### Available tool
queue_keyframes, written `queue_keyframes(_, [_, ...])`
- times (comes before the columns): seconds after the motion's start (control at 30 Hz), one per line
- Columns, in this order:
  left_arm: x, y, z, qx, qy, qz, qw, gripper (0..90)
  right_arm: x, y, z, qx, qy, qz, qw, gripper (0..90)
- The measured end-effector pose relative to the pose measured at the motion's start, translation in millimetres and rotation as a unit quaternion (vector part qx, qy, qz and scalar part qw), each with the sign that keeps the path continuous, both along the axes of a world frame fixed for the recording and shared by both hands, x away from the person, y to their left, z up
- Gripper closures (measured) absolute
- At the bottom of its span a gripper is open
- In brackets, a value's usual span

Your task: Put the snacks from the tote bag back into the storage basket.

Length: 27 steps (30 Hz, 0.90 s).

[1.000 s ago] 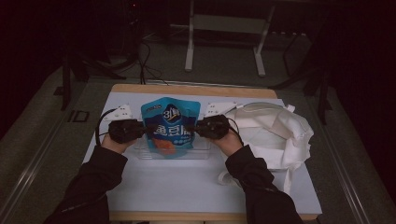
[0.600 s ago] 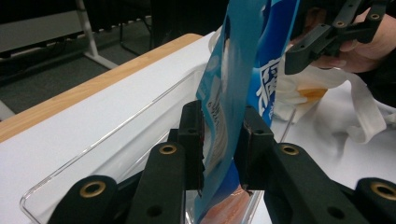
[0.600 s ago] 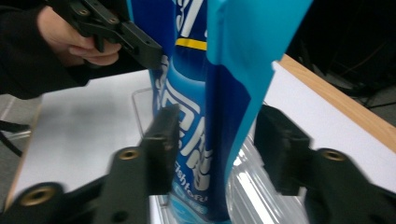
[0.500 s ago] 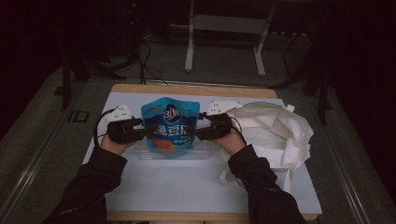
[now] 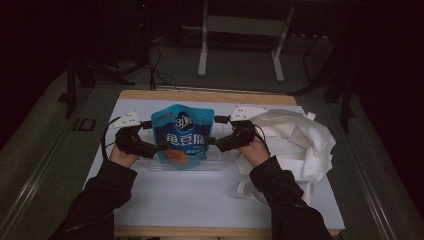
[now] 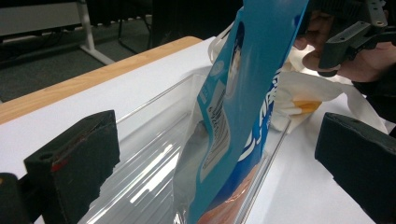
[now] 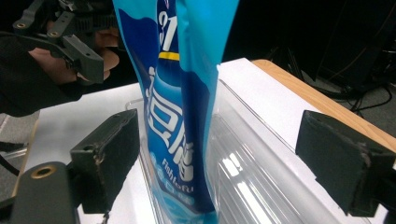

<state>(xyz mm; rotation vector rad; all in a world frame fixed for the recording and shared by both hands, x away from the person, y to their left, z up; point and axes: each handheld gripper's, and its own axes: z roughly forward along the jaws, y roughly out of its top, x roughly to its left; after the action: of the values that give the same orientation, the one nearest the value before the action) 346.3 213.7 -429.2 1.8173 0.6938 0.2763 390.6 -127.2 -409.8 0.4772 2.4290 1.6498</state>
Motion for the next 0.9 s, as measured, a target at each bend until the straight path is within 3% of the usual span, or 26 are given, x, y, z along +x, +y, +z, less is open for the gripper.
queue_keyframes(0.3, [-14.6,3.6,0.1,0.017,-0.023,0.022,0.9993,0.3,-2.7,-7.3,2.0,-0.004,-0.004,0.002,1.0000,14.2])
queue_keyframes(0.47, [-23.7,11.8,-0.1,-0.002,-0.022,0.037,0.9991,0.3,-5.2,-13.4,3.5,-0.005,-0.003,-0.002,1.0000,14.4])
queue_keyframes(0.63, [-32.7,14.1,-1.0,0.003,-0.022,0.045,0.9987,0.4,-6.7,-19.5,2.7,-0.005,-0.004,-0.002,1.0000,14.4])
queue_keyframes(0.67, [-34.0,13.3,-1.5,0.007,-0.016,0.043,0.9989,0.4,-7.3,-20.4,2.6,-0.004,-0.003,-0.003,1.0000,14.4])
queue_keyframes(0.77, [-40.6,10.7,-3.9,0.022,-0.022,0.055,0.9980,0.3,-8.7,-23.4,1.9,-0.005,-0.003,-0.003,1.0000,14.4])
queue_keyframes(0.9, [-50.3,10.4,-7.3,0.011,-0.022,0.060,0.9979,0.4,-10.8,-27.7,0.7,-0.008,0.000,0.001,1.0000,15.4])
